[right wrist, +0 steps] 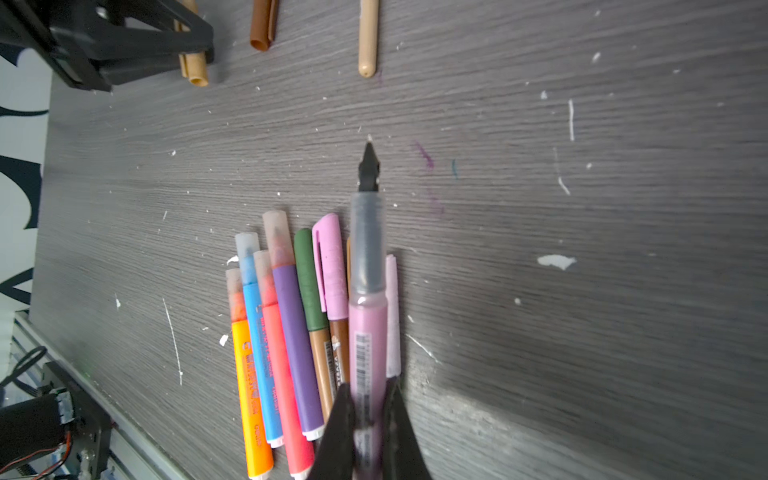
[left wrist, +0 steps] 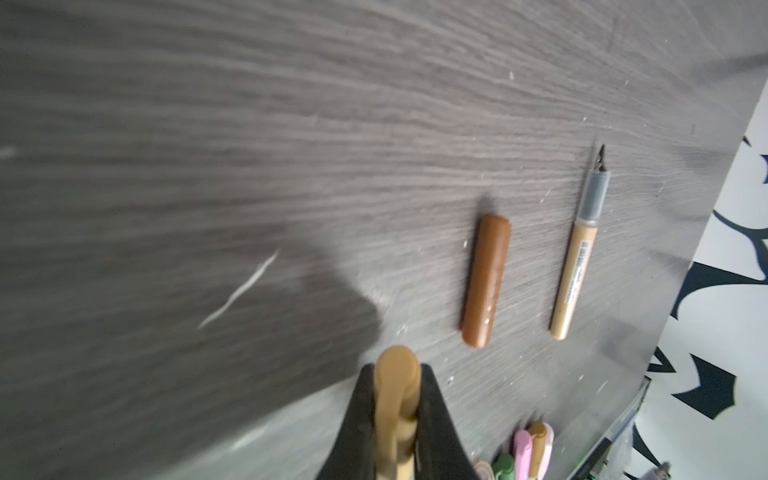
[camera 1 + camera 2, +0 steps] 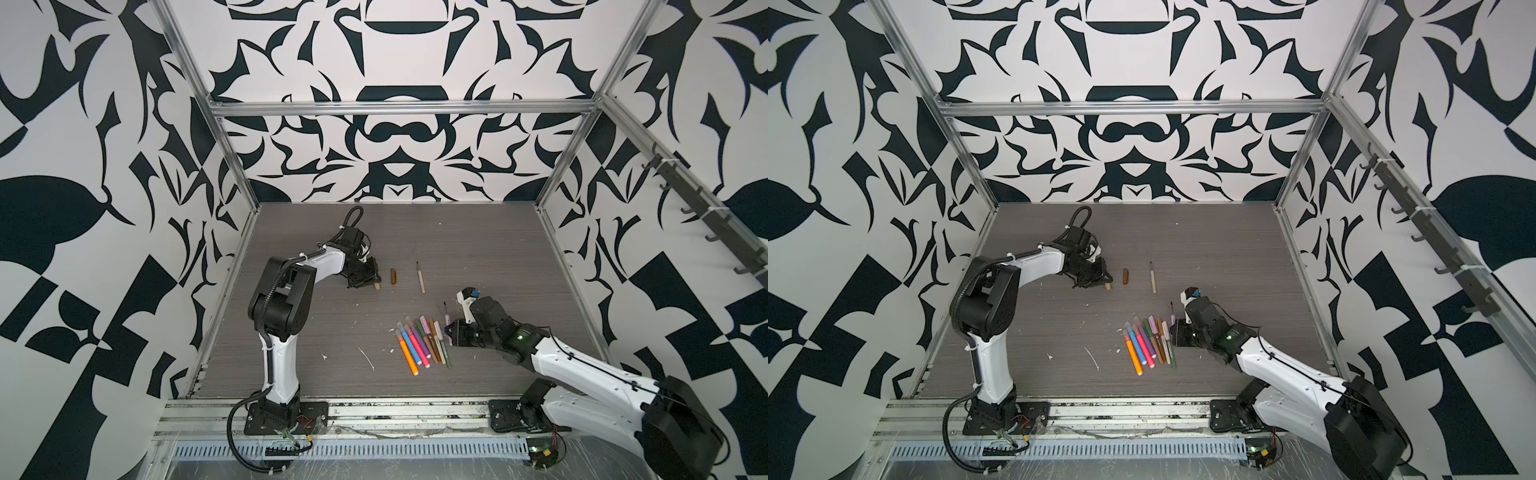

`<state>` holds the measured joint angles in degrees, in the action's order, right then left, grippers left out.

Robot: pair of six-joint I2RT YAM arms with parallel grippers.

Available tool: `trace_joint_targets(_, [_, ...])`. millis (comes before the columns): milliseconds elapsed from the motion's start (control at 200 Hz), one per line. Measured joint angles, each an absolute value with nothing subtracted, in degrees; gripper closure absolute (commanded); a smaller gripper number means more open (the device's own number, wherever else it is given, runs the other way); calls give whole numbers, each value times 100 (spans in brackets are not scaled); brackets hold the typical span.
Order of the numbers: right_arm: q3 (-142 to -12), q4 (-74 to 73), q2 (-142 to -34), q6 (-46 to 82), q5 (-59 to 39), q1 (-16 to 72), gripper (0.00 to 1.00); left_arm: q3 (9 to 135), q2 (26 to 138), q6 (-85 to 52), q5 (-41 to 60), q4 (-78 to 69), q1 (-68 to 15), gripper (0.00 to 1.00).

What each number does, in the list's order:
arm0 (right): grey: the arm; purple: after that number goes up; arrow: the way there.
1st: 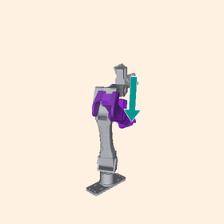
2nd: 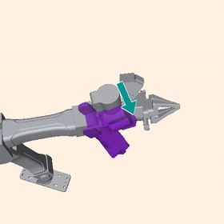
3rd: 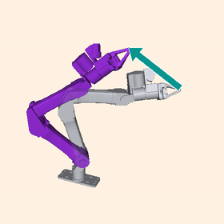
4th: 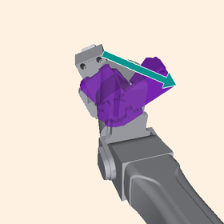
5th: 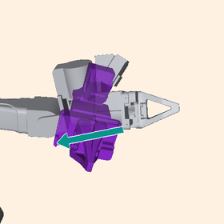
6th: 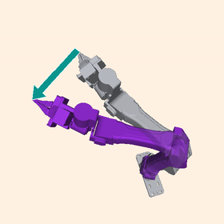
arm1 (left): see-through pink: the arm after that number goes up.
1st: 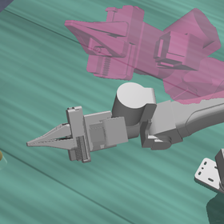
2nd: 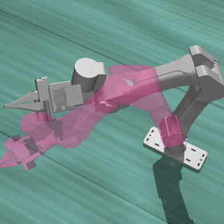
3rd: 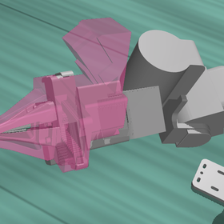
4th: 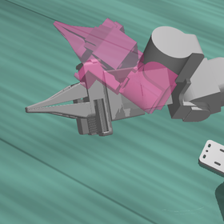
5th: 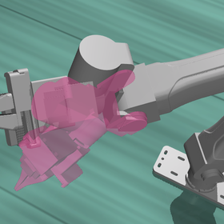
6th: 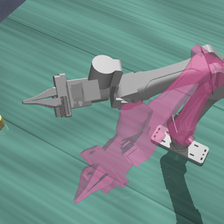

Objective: Open the pen caps
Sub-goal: 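Pull the tan cap off with the left gripper away from the right gripper, then lower the tan cap beside the brown cap and open the left gripper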

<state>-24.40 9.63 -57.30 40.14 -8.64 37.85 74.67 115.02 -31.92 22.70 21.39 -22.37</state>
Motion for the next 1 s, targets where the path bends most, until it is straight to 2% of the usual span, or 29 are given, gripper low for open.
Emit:
trace_joint_targets(665, [-2408,827,-5708,4016,-1028,3710,100,8099,12062,-3188,2657,2196,-2333,87])
trace_joint_targets(1000, [-2381,825,-5701,4016,-1031,3695,100,8197,12125,-3227,2663,2220,-2364,77])
